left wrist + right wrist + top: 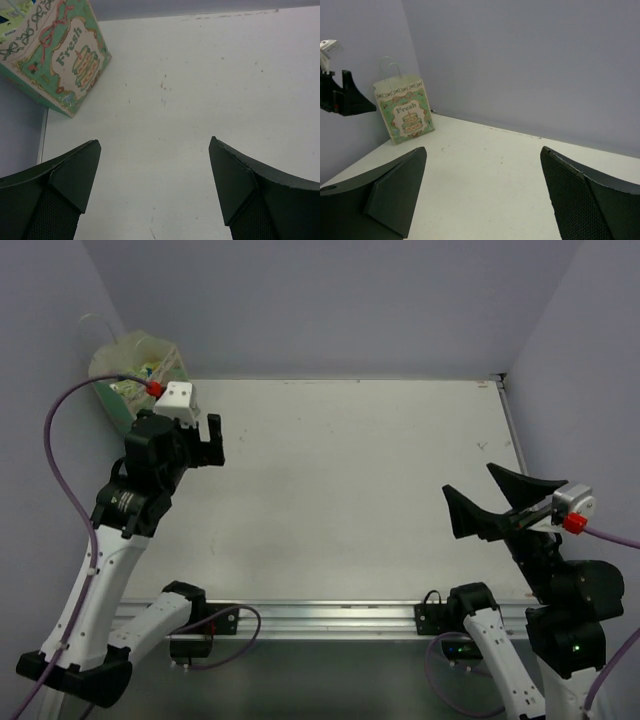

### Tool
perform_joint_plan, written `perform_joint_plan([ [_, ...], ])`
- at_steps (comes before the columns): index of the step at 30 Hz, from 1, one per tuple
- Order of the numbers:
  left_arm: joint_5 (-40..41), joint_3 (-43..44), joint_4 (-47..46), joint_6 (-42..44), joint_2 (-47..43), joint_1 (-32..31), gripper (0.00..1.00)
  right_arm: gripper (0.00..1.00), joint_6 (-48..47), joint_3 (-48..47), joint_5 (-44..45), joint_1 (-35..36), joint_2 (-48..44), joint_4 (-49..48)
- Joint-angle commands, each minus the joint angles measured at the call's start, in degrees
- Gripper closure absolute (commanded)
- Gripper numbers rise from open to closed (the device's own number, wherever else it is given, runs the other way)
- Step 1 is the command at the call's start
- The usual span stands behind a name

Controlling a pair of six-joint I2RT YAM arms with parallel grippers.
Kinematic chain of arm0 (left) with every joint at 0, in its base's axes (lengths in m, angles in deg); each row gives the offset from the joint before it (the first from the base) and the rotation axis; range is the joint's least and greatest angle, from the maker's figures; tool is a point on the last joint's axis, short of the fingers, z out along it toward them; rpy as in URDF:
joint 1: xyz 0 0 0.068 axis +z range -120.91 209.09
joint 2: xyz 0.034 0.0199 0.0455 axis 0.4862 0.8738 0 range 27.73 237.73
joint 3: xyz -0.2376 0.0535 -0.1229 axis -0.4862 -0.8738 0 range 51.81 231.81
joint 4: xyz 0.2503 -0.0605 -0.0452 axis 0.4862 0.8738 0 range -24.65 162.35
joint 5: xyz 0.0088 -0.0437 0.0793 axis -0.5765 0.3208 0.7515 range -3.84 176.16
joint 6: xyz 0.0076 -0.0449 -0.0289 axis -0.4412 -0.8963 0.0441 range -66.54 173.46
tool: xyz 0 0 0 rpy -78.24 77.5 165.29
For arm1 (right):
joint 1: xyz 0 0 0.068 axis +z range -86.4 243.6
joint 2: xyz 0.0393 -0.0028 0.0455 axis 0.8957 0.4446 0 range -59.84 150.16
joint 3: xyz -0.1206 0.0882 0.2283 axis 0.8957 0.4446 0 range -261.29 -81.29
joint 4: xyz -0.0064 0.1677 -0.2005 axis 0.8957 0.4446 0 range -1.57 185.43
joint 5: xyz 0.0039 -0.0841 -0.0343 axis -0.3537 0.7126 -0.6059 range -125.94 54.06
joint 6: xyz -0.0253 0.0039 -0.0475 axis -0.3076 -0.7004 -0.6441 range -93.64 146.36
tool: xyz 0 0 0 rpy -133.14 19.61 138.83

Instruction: Take the snacks out of the paper bag

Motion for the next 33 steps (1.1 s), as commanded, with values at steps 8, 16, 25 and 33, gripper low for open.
perform_joint_plan([
  [8, -8.6, 15.3, -11.7, -0.4, 19.2, 17.7, 0.02, 0.01, 0.9, 4.1, -7.0, 3.6, 3.1, -3.9],
  [16, -13.2, 23.0, -15.7, 9.3, 30.9, 28.9, 0.02, 0.01, -1.1, 5.2, -9.1, 10.2, 6.3, -4.0],
  [25, -25.0, 27.3, -14.8, 18.4, 43.3, 32.6, 0.1, 0.01, -2.1, 6.6, -12.8, 12.8, 10.9, -5.0],
  [33, -28.1, 35.1, -12.6, 20.4, 54.4, 32.6, 0.24, 0.01, -3.6, 4.7, -12.8, 13.1, 13.7, -3.5],
])
